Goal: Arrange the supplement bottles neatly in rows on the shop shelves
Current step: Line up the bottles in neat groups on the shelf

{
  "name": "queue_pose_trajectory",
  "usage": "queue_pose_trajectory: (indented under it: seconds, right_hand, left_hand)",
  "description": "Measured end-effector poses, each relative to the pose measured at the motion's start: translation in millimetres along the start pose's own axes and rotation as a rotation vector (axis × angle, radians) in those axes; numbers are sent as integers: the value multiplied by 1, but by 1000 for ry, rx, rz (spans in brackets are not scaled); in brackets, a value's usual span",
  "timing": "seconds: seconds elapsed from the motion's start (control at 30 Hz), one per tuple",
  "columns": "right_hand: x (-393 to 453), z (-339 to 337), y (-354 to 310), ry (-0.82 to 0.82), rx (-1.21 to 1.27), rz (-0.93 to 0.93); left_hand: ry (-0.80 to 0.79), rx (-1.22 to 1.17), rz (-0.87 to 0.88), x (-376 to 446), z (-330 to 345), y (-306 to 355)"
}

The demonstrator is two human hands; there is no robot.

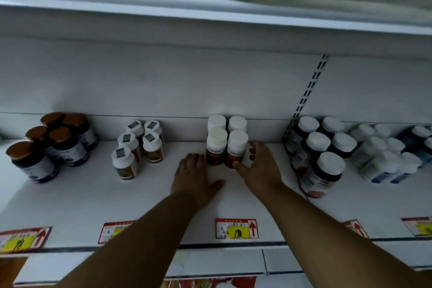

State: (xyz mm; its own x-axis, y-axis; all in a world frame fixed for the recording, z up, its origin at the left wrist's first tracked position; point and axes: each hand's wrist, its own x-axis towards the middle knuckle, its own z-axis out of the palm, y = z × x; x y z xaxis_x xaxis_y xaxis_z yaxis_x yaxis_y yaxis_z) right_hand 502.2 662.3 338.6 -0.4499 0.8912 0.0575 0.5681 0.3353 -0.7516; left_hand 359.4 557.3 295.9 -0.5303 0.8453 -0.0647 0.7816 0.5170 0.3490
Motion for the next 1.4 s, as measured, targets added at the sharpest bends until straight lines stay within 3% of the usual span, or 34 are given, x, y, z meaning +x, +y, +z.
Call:
queue_pose_trajectory:
  seconds: [0.1,0.43,0.53,0.7,0.9,1.4]
  right_hand:
    - [-22,-16,4,-50,-17,-56]
    - [-147,-112,64,-19,46,-279]
    - [-195,-141,101,-57,-12,-228]
    - [-246,-162,155,-173,-126,-10]
    - [-240,-145,235,-229,-99,69]
    - [-109,-4,483,-87,-65,118]
  left_hand:
    - [53,-55,-16,-28,-4,9]
    - [230,-188,184,-173,23,118]
    - [218,-258,198,-221,50,150]
    - [37,-254,174,-264,92,183]
    - [12,-331,198,-239,150,187]
    - [107,-379,104,-93,414,186]
